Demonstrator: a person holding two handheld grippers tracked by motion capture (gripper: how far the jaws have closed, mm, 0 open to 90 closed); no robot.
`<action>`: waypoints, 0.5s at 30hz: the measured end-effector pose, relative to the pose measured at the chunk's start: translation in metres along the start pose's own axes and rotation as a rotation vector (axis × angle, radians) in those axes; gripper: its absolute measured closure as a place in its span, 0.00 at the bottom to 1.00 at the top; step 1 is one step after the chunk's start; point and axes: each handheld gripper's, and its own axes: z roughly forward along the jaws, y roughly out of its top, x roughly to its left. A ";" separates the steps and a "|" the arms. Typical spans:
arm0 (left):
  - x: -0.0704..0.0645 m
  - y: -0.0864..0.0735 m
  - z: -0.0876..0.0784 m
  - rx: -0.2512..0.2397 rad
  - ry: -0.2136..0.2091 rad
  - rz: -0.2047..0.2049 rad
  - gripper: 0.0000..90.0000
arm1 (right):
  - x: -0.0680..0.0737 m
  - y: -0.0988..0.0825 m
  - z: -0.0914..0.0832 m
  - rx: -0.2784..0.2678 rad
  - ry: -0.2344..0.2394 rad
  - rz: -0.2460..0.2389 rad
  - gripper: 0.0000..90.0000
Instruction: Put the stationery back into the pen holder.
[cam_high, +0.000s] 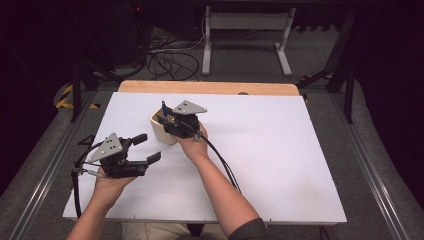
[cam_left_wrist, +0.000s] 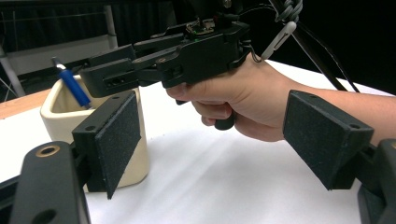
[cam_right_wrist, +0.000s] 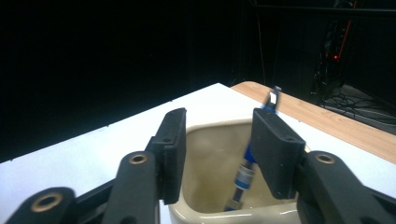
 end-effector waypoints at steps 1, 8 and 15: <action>0.000 0.000 0.000 0.001 -0.001 -0.005 0.22 | 0.000 0.000 0.000 0.000 -0.001 0.002 0.58; -0.001 0.000 0.000 0.004 -0.003 0.004 0.22 | -0.002 0.001 -0.005 -0.011 0.007 0.018 0.52; -0.001 0.000 0.000 0.004 -0.004 0.003 0.22 | -0.003 0.003 -0.010 -0.028 0.036 0.018 0.44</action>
